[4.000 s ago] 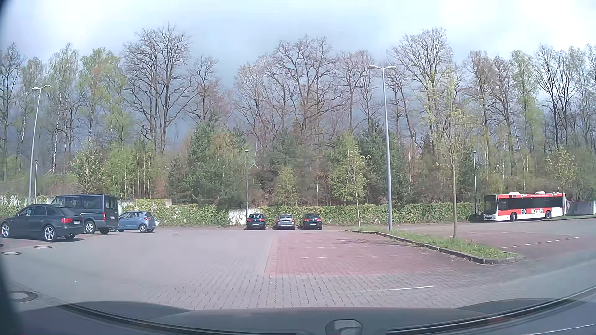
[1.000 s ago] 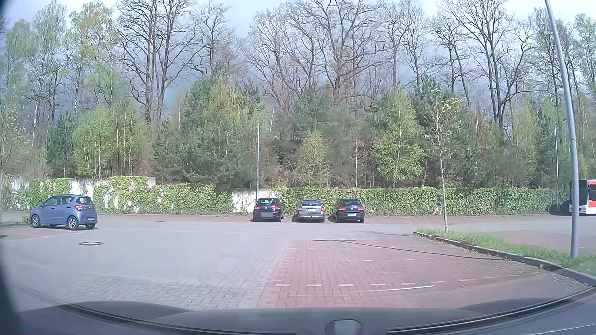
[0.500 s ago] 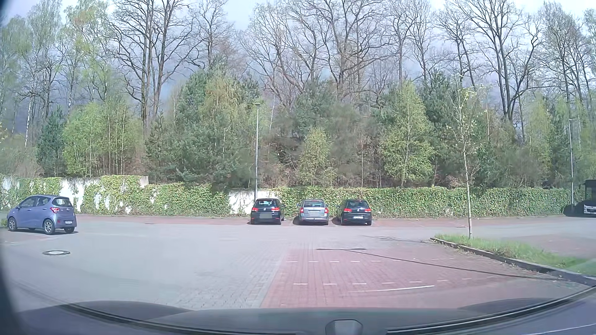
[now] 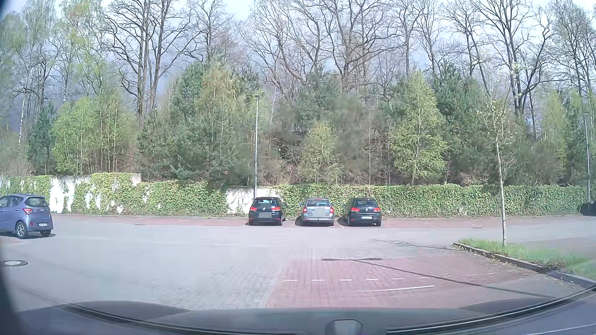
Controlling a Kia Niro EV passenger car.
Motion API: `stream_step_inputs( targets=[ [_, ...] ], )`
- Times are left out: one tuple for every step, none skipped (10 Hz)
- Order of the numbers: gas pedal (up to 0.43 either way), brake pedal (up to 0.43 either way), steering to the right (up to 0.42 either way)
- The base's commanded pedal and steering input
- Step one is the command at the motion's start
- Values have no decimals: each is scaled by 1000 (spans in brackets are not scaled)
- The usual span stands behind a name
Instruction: Follow the waypoints while adhering to traffic rules and regulations
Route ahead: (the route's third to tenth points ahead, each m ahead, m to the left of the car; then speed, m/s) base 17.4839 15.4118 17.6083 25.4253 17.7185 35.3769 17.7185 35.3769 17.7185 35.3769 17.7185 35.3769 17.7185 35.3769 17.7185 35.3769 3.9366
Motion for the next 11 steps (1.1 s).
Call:
stream_step_inputs(
  targets=[
    [87,6,-37],
    [87,0,-39],
    [67,0,-39],
    [67,0,-41],
    [67,6,-46],
    [67,0,-53],
    [59,0,-58],
    [47,0,-65],
    [0,0,-76],
    [0,0,-85],
    [0,0,-94]
  ],
)
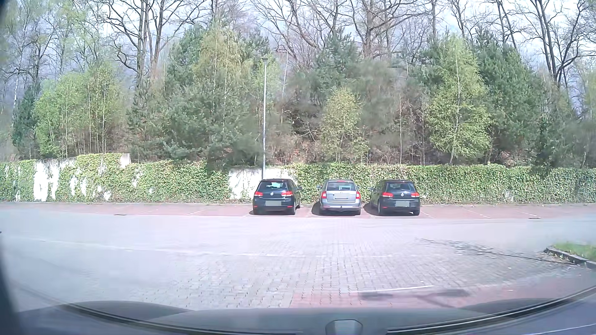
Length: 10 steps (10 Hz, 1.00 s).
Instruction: Follow the waypoints while adhering to traffic rules and regulations
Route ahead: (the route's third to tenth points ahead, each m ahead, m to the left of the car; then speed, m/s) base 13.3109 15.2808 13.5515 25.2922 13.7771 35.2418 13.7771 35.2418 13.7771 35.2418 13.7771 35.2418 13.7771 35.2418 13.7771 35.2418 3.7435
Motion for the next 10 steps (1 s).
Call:
stream_step_inputs(
  targets=[
    [0,0,-105],
    [0,0,-119],
    [47,6,-132],
    [59,0,-154],
    [59,0,-182],
    [59,0,-226],
    [67,0,-268],
    [67,0,-294],
    [67,0,-318],
    [67,0,-347]
  ],
)
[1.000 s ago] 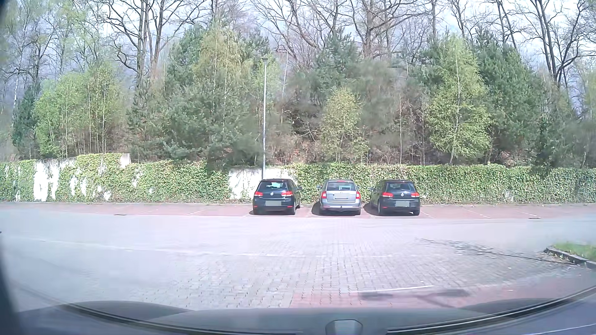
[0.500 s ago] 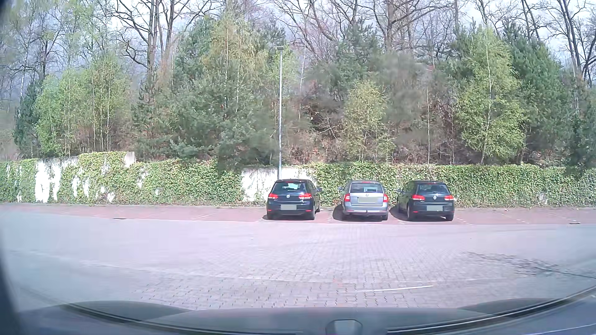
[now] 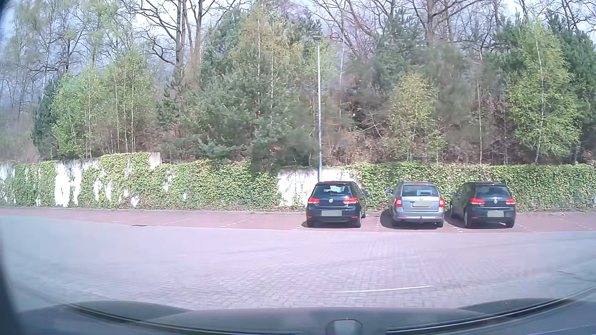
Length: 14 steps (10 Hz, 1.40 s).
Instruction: Follow the waypoints while adhering to traffic rules and regulations
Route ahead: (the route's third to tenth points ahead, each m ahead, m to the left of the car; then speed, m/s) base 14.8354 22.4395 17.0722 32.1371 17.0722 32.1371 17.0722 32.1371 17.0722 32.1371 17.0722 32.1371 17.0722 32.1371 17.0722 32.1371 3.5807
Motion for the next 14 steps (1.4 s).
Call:
stream_step_inputs(
  targets=[
    [67,0,-376],
    [79,6,-400],
    [79,0,-403],
    [87,0,-400],
    [98,6,-390],
    [98,0,-384],
    [98,0,-383],
    [98,0,-381],
    [98,0,-376],
    [98,0,-370],
    [98,6,-367],
    [98,0,-364],
    [98,0,-358],
    [98,0,-348]
  ],
)
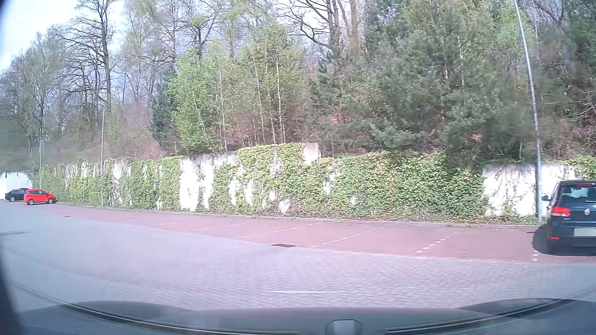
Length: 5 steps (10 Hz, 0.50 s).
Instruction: Follow the waypoints while adhering to traffic rules and regulations
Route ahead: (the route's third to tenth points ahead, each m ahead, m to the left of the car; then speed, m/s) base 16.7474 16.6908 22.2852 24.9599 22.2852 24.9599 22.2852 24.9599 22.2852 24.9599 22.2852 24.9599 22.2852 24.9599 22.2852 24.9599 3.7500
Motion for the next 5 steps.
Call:
stream_step_inputs(
  targets=[
    [98,6,-347],
    [98,0,-348],
    [98,0,-345],
    [98,0,-342],
    [98,6,-342]
  ],
)
